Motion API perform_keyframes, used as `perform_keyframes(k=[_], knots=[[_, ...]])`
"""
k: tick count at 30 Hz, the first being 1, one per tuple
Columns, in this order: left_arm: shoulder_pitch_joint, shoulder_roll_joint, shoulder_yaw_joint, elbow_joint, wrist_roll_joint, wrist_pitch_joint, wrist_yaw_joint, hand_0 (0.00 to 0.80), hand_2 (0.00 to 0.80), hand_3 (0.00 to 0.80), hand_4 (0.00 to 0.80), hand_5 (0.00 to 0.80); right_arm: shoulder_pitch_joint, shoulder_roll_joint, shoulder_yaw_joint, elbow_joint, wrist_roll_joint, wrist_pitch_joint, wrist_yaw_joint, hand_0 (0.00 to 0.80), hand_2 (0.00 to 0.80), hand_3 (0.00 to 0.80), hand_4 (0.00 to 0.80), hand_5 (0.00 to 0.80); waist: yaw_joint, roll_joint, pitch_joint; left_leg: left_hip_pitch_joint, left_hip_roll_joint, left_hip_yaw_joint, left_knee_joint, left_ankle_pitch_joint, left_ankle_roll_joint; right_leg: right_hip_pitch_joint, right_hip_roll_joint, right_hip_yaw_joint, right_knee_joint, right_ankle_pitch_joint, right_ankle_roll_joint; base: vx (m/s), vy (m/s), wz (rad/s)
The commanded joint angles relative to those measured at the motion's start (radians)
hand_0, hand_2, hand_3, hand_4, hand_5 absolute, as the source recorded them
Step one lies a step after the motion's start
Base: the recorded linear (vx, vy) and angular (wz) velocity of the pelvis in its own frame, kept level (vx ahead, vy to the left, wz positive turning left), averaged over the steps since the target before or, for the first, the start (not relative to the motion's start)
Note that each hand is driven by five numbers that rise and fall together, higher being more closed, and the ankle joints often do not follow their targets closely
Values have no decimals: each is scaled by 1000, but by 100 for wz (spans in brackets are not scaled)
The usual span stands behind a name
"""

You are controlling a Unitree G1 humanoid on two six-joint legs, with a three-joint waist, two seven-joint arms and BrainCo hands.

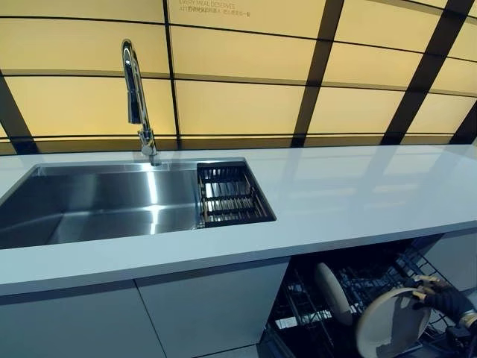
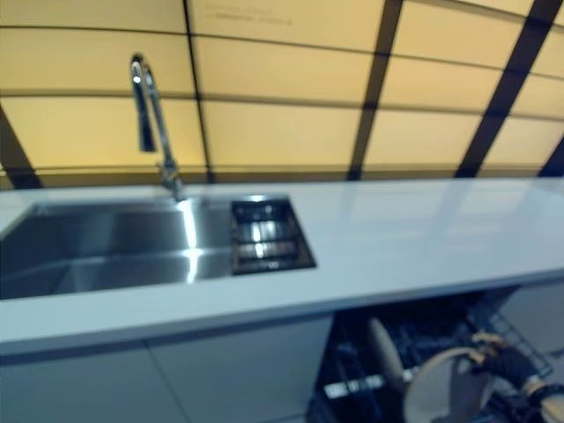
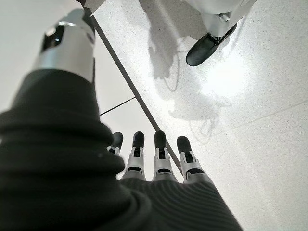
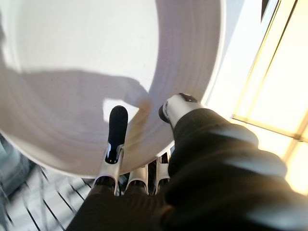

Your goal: Take plates into dishwasher

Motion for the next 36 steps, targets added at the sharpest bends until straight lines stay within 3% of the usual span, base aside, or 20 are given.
perform_keyframes(k=[1,5,14,20,26,31,36], knots=[[-64,15,26,22,46,-16,8,0,0,0,0,0,-138,19,-26,29,150,22,-23,800,800,800,800,800,19,-4,35,27,-31,-54,11,-53,58,43,-3,-8,109,-36,59,0,0,0],[-73,21,11,12,48,-7,7,0,0,0,0,0,-148,70,0,94,234,47,-38,800,800,800,800,800,28,-8,39,25,-30,-53,14,-55,61,40,-8,-20,113,-33,66,0,0,0],[-77,31,-5,6,48,-3,6,0,0,0,0,0,-166,87,25,122,345,77,-54,800,800,800,800,800,42,-9,43,20,-30,-59,14,-55,62,38,-14,-33,111,-34,71,0,0,0],[-75,37,-14,4,47,6,5,0,0,0,0,0,-189,68,30,140,334,75,-107,800,800,800,800,800,54,-9,47,17,-31,-66,14,-55,61,40,-15,-42,107,-35,71,0,0,0],[-75,35,-24,4,38,-2,11,0,0,0,0,0,-206,46,34,163,356,125,-139,800,800,800,800,800,63,-9,50,15,-29,-70,13,-54,60,44,-12,-50,101,-40,68,0,0,0],[-71,33,-21,3,30,-6,13,0,0,0,0,0,-195,32,23,141,302,65,-141,800,800,800,800,800,61,-7,53,15,-28,-73,9,-51,58,50,-7,-54,93,-45,63,0,0,0],[-64,29,-5,12,27,-7,15,0,0,0,0,0,-191,4,-31,55,318,48,-203,800,800,800,800,800,49,-9,53,14,-26,-66,8,-50,55,46,-1,-45,96,-44,59,0,0,0]])
